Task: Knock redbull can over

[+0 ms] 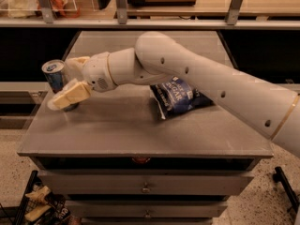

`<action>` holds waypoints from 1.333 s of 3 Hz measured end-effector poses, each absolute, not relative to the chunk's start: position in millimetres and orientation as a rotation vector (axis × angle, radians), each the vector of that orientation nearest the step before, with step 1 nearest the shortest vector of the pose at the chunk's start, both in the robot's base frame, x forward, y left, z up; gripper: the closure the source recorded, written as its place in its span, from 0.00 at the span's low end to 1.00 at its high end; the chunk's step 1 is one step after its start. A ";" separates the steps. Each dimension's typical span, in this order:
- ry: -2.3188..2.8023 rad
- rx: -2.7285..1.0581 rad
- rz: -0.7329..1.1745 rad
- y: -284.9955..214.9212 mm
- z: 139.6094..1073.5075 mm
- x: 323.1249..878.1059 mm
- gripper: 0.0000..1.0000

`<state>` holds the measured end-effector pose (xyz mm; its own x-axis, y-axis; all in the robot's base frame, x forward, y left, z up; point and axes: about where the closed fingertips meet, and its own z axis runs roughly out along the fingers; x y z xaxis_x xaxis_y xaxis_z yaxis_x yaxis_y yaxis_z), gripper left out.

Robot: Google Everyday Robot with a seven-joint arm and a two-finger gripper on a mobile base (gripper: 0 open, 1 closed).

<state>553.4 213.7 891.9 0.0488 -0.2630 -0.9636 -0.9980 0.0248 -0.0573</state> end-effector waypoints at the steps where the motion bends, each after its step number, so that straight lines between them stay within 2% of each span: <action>1: 1.374 -1.414 1.016 221.3 885.8 552.0 0.39; 3: 1.392 -1.427 1.014 217.7 876.9 551.6 0.84; 4: 1.407 -1.460 0.945 198.8 875.5 557.5 1.00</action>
Offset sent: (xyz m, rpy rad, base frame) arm 0.0002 0.0067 -0.0177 -0.0223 0.0188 0.0145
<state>557.5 198.8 875.5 0.0714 -0.3320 -0.9406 -0.9962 0.0225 -0.0836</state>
